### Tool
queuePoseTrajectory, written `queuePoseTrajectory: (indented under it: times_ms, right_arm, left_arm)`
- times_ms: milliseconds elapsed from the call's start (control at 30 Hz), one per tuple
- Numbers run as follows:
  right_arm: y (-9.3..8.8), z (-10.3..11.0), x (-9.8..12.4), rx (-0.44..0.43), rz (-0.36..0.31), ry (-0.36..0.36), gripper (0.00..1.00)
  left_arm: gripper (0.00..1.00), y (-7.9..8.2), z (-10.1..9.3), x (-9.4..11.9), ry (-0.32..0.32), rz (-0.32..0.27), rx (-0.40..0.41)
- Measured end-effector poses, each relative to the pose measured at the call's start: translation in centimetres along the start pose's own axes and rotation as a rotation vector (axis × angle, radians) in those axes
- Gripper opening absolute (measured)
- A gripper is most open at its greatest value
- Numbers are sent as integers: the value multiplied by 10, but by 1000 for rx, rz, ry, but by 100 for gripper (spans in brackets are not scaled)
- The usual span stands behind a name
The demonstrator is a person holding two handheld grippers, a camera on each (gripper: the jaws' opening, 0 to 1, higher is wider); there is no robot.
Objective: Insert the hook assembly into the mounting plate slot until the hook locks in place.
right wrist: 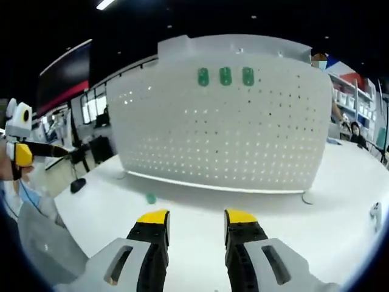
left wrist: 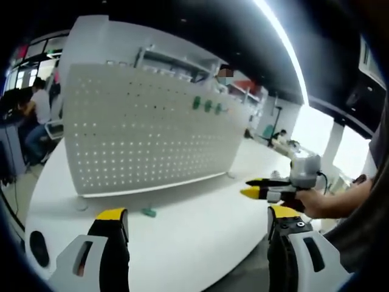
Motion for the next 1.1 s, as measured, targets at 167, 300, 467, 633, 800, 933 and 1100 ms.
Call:
queuePoseTrajectory:
  times_ms: [167,300,467,633,800,933,1100]
  right_arm:
    - [-5,7,2,6,22,17,35]
    - [-10,16,4,2,45,41,38]
    - [-9,31,-1,45,53,82,37]
    - [-6,41,-10,40,56,112,37]
    - [-6,54,-21,43,63,144,37]
    - [-10,65,-32,45,85,174,37]
    - [-17,81,-53,69,117,218,37]
  left_arm:
    - [96,-3,3,2,5,10,0]
    - [96,-6,9,3,19,12,14]
    - [96,-10,9,0,23,18,26]
    - [96,-11,9,-3,13,24,29]
    - [96,-12,13,-5,10,29,28]
    - [96,-15,17,-5,13,37,33]
    - [96,-18,23,-3,22,46,39]
Point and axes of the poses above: the point that each gripper's makers call its tool centre point, and the gripper's own axes: x roughly backward along the fingers, z roughly to its left, y roughly out of its top, the point moved 5 cm from there along x, roughly backward along the fingers, and after that the axes turned 13 degrees about -x, right-handed, at the moved point
